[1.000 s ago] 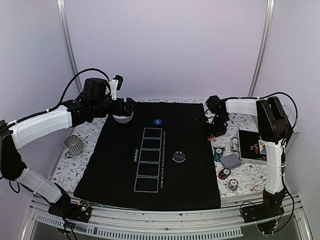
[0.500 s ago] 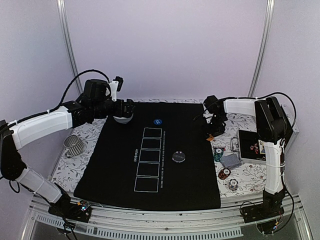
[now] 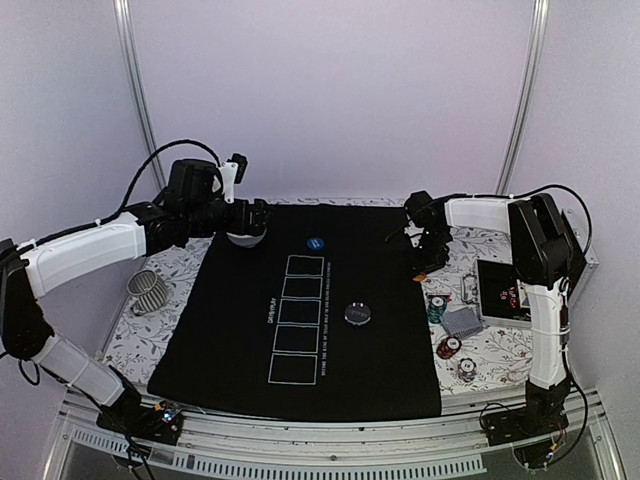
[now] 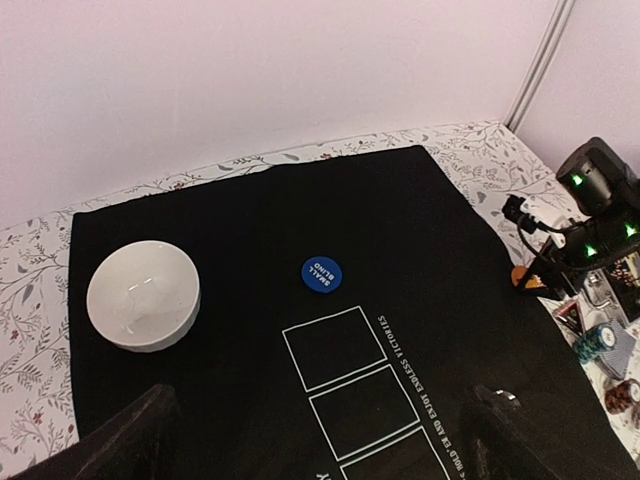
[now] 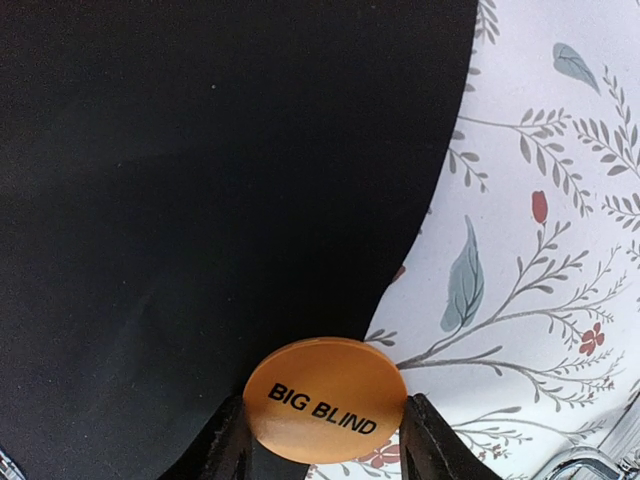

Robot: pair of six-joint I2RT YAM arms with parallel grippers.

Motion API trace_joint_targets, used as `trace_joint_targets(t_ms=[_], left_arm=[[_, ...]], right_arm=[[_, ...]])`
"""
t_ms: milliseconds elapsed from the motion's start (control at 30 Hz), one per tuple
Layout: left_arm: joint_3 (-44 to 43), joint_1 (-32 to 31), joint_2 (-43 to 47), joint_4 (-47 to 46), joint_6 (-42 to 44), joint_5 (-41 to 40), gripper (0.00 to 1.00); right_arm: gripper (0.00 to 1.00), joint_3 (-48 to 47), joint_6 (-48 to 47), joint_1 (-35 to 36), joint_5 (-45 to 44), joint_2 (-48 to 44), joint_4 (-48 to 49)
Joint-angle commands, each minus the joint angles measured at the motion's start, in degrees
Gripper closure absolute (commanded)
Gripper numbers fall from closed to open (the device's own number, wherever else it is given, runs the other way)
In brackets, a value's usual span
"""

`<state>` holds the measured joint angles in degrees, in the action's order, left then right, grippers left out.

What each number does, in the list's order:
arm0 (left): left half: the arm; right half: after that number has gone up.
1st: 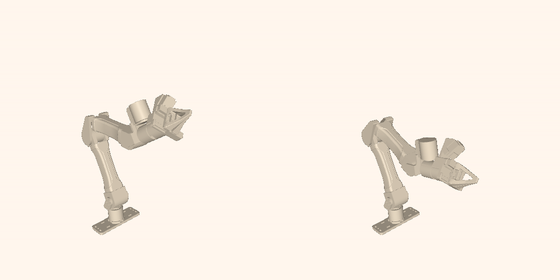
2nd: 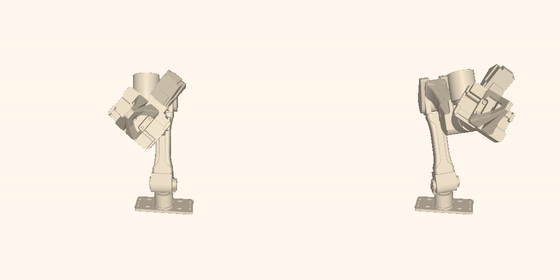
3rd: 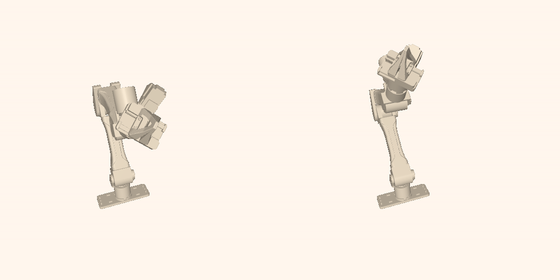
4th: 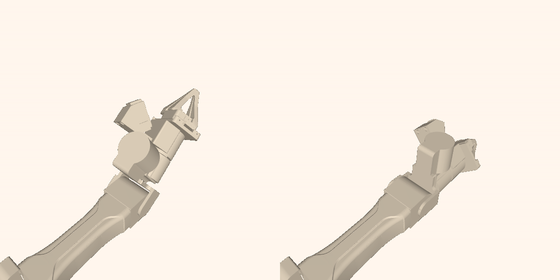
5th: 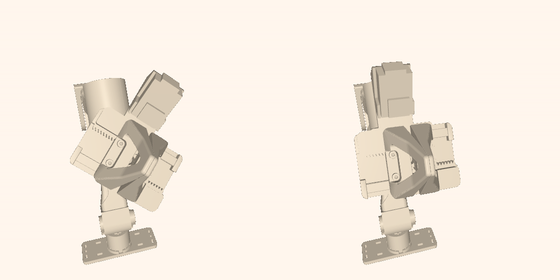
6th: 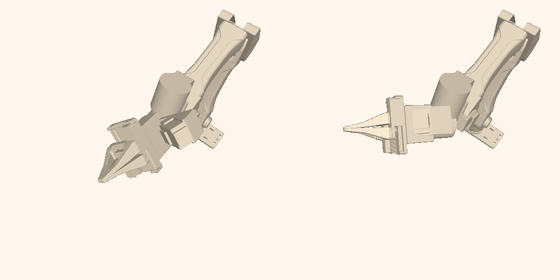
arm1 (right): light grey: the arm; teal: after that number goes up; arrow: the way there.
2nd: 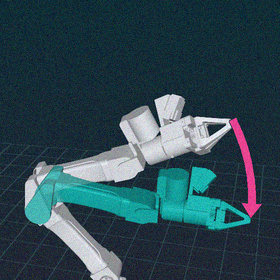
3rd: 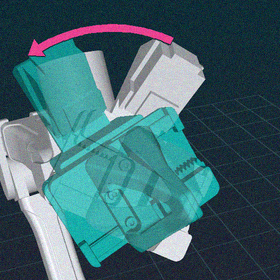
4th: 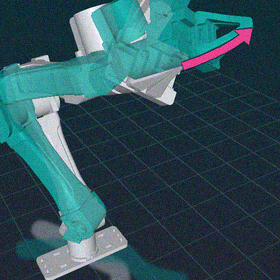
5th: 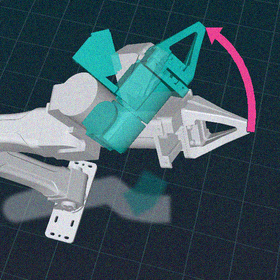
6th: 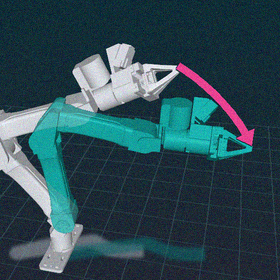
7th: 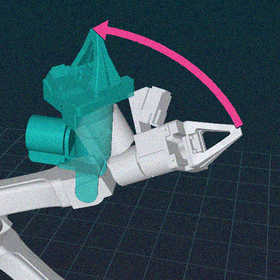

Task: Distribute texas hold em gaming equipment
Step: Pick up the big blind button from the center of the board, then pass from the right arm to the left

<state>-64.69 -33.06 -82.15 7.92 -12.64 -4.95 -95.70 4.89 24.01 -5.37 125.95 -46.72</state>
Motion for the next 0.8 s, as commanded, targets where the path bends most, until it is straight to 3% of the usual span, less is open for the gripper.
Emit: trace_joint_targets(t_ms=[0,267,433,600,767], left_arm=[[0.35,-0.18,-0.60,-1.31,0.25,0.72,0.02],[0.75,-0.24,0.17,-3.01,0.34,5.58,0.02],[1.91,-0.23,1.15,-6.73,-0.19,14.60,0.03],[0.66,-0.95,-0.36,-7.51,-3.40,24.42,0.10],[1.27,-1.46,-2.64,-13.20,-14.29,37.07,0.21]], right_arm=[[0.65,0.10,-0.57,0.08,-2.28,-2.87,-1.83],[0.68,3.70,-2.14,1.28,0.81,-12.98,2.11],[0.69,8.77,-7.41,7.41,5.46,-22.30,10.76],[0.69,14.61,-11.59,15.68,10.49,-30.31,23.11],[0.69,17.74,-15.36,22.03,11.66,-34.44,32.74]])
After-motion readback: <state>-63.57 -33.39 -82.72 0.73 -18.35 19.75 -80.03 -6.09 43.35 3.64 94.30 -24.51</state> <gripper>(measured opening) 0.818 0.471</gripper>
